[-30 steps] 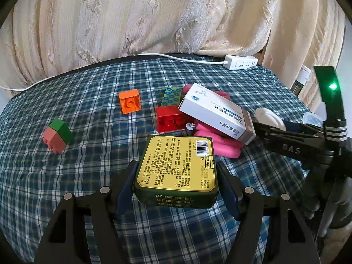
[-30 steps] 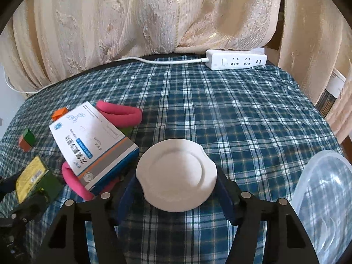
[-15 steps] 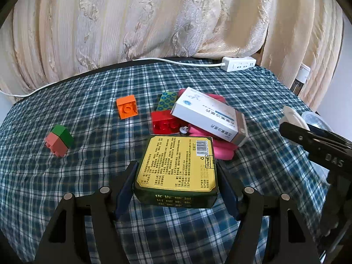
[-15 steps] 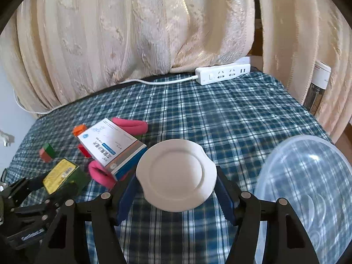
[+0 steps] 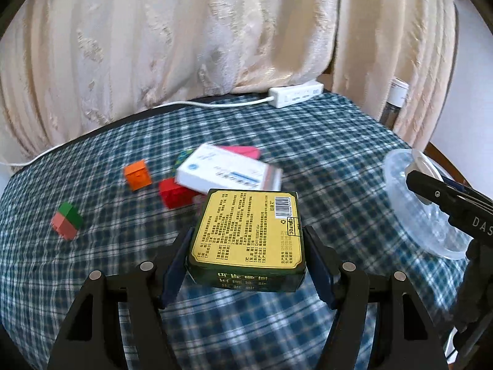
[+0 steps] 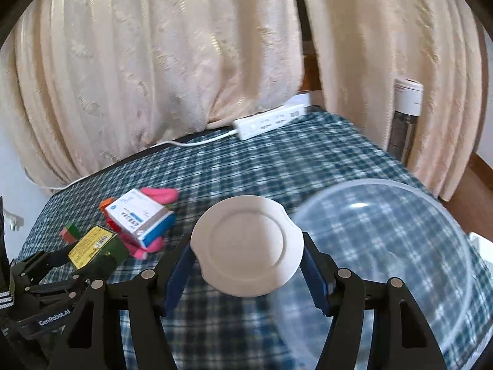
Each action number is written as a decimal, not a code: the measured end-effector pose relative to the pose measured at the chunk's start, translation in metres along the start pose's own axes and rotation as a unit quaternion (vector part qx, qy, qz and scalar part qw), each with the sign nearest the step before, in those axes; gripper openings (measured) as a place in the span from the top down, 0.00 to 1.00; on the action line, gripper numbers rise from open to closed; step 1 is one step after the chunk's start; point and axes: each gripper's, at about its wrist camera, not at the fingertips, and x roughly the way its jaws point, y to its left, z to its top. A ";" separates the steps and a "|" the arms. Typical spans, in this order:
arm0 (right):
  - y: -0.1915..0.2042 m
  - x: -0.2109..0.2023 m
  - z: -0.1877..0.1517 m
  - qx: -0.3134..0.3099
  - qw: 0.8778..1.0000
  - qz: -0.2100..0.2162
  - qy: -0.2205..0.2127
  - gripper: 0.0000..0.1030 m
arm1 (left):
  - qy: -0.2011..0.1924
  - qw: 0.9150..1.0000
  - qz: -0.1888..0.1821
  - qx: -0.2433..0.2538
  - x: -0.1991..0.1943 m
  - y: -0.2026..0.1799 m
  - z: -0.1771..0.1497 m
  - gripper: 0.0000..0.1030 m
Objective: Organize objects
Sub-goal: 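Carry the tin with the left tool and the lid with the right tool over the clear bowl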
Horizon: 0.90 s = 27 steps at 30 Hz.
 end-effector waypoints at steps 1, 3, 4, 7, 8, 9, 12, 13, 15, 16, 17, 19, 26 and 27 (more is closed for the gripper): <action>-0.005 -0.003 -0.001 0.003 1.000 -0.003 -0.002 0.33 | -0.001 1.000 -0.003 0.004 -0.001 -0.005 0.001 0.32; -0.018 -0.008 -0.002 0.012 1.000 -0.012 -0.005 0.33 | -0.001 1.000 -0.009 0.013 0.000 -0.017 0.003 0.32; -0.025 -0.010 -0.003 0.017 1.000 -0.017 -0.007 0.33 | -0.001 1.000 -0.012 0.016 0.000 -0.022 0.003 0.32; -0.043 -0.017 -0.005 0.031 0.999 -0.030 -0.010 0.33 | 0.001 0.999 -0.023 0.028 0.001 -0.038 0.007 0.32; -0.051 -0.019 -0.006 0.037 0.999 -0.036 -0.011 0.33 | 0.001 0.999 -0.026 0.032 0.001 -0.043 0.007 0.32; -0.055 -0.021 -0.007 0.041 0.998 -0.039 -0.011 0.33 | 0.001 0.999 -0.030 0.035 0.002 -0.048 0.007 0.32; -0.070 -0.026 -0.011 0.052 0.997 -0.050 -0.013 0.33 | 0.005 0.998 -0.040 0.043 0.004 -0.061 0.009 0.32; -0.075 -0.028 -0.012 0.056 0.997 -0.053 -0.013 0.33 | 0.007 0.998 -0.044 0.046 0.005 -0.065 0.009 0.32; -0.084 -0.030 -0.014 0.061 0.996 -0.059 -0.013 0.33 | 0.010 0.997 -0.051 0.051 0.007 -0.074 0.010 0.32; -0.088 -0.031 -0.015 0.063 0.996 -0.062 -0.013 0.33 | 0.011 0.997 -0.054 0.054 0.007 -0.078 0.010 0.32; -0.092 -0.033 -0.016 0.066 0.996 -0.064 -0.013 0.33 | 0.011 0.997 -0.057 0.058 0.008 -0.083 0.011 0.32; -0.100 -0.034 -0.018 0.072 0.995 -0.067 -0.012 0.33 | 0.012 0.996 -0.062 0.064 0.009 -0.093 0.012 0.32; -0.122 -0.037 -0.022 0.084 0.993 -0.079 -0.010 0.33 | 0.016 0.992 -0.087 0.090 0.016 -0.127 0.019 0.32; -0.124 -0.037 -0.023 0.084 0.993 -0.082 -0.010 0.33 | 0.017 0.991 -0.091 0.092 0.017 -0.131 0.020 0.32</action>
